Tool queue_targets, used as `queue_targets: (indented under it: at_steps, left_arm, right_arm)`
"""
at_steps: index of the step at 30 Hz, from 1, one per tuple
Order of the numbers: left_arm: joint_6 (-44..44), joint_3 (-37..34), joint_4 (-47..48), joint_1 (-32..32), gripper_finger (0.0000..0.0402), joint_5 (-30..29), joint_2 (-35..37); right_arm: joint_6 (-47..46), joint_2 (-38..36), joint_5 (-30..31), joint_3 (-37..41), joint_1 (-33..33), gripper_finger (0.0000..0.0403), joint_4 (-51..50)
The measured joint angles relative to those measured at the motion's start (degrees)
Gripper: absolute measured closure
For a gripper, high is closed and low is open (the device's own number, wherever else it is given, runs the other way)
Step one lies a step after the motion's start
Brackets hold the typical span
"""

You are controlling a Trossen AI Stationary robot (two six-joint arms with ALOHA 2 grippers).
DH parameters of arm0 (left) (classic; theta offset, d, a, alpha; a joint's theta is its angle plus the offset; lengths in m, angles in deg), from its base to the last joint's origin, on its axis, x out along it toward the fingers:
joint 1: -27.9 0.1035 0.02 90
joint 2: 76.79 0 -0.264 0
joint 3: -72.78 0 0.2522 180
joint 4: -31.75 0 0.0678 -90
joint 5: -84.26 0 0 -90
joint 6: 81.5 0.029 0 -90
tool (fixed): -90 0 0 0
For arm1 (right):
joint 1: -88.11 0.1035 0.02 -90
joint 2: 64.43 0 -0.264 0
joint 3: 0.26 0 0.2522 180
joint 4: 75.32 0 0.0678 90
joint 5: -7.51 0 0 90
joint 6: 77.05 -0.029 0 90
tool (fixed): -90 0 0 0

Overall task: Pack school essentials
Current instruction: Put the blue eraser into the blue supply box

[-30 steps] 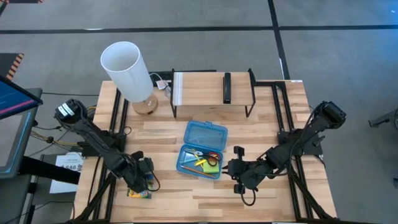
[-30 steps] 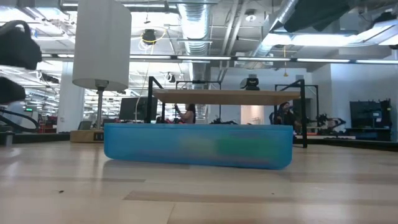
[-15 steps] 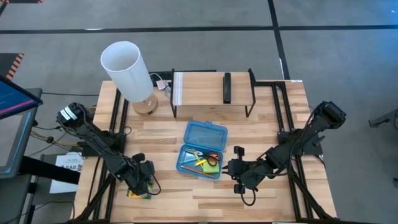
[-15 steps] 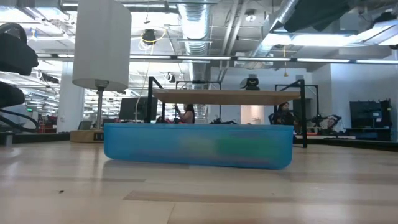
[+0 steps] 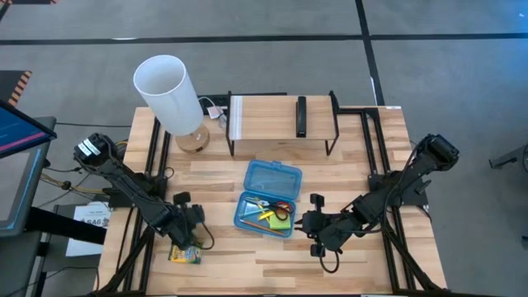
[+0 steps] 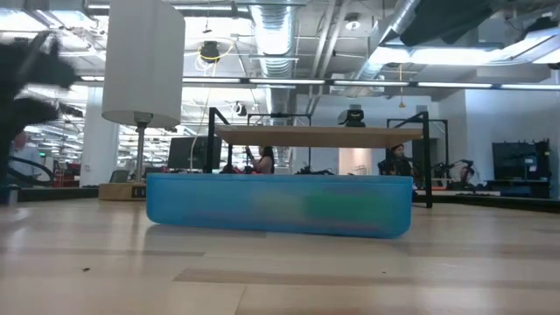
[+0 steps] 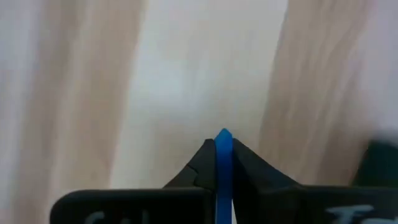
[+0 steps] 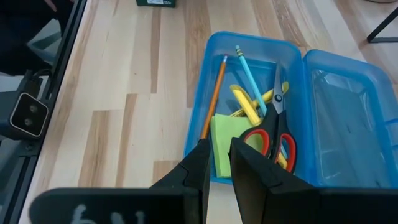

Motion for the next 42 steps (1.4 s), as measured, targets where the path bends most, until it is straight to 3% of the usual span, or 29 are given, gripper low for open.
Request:
queue_targets:
  at_steps: [4,8,12,17,21,25,32,42]
  left_arm:
    - [8.5,5.0,0.0,4.5,0.0399,-5.1,1.6]
    - [24.1,9.0,-10.4,11.8,0.04,-6.0,0.9]
    - [36.3,11.6,-17.7,19.7,0.0401,-1.6,-2.4]
    - [44.6,15.0,-24.4,26.2,0.0401,5.5,-8.7]
    - [46.3,17.8,-26.2,28.6,0.0393,8.8,-13.7]
    - [45.9,19.3,-25.5,29.2,0.0346,9.8,-17.1]
    - [44.4,19.4,-22.7,28.6,0.0249,7.5,-15.2]
    - [41.1,19.5,-22.7,27.7,0.0196,9.7,-15.2]
  right_arm:
    - [0.0,0.0,0.0,0.0,-0.4,0.0321,-0.3]
    - [0.1,0.0,0.2,0.0,-1.2,0.0321,-0.4]
    - [0.1,0.0,0.2,0.0,-1.6,0.0321,-0.4]
    - [-0.6,0.0,0.1,0.0,-1.0,0.0321,-1.9]
    - [-0.8,0.0,0.1,0.0,-0.8,0.0321,-2.3]
    - [-1.0,0.0,0.1,0.0,-0.6,0.0321,-2.5]
    - [-1.5,0.0,0.1,0.0,-0.6,0.0321,-2.6]
    - [-1.9,0.0,0.0,0.0,-0.7,0.0321,-2.3]
